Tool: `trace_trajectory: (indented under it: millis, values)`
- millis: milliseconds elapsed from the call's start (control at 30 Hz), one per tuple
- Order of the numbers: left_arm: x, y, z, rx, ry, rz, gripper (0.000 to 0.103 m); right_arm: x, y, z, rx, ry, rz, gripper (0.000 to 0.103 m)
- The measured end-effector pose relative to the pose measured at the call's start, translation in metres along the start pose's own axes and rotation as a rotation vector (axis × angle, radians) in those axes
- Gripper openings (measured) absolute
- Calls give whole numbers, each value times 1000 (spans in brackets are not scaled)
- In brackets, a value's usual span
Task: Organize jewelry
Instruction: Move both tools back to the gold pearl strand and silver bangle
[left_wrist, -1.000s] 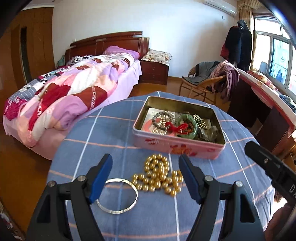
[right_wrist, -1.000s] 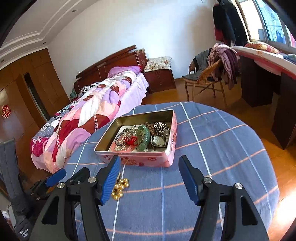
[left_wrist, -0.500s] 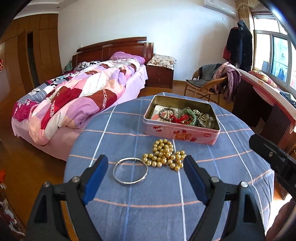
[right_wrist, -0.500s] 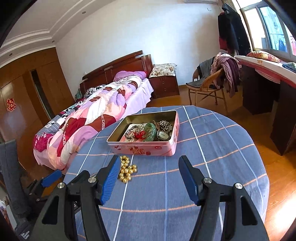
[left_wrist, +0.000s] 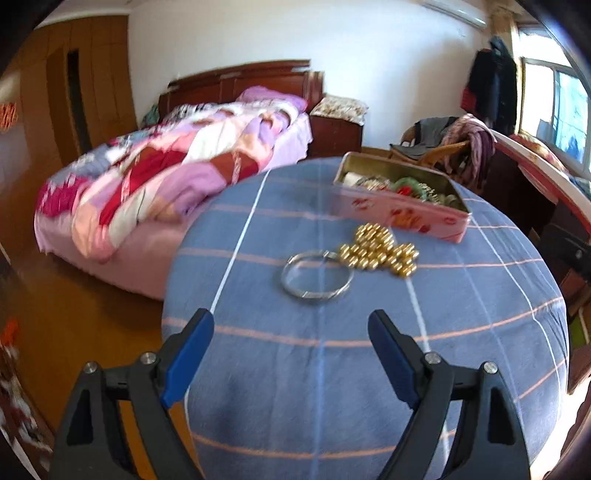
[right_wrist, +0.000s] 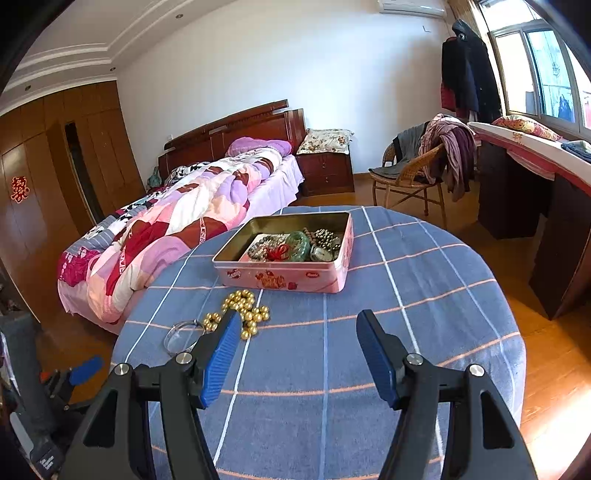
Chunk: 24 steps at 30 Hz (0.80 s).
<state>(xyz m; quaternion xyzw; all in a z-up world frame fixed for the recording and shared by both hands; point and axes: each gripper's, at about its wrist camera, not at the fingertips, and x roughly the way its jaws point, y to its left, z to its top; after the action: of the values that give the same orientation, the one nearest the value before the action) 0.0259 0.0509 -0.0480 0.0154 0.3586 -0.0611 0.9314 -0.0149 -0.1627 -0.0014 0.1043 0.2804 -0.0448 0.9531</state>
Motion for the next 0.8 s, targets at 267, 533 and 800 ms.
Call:
trace_trajectory:
  millis: [267, 533, 800]
  values:
    - [14, 12, -1, -66, 42, -68, 88, 4, 12, -5, -52, 6, 8, 65]
    - [41, 9, 14, -58, 88, -114, 94, 24, 11, -7, -58, 51, 7, 65]
    - [85, -13, 31, 24, 197, -119, 94, 41, 0, -8, -30, 95, -4, 65]
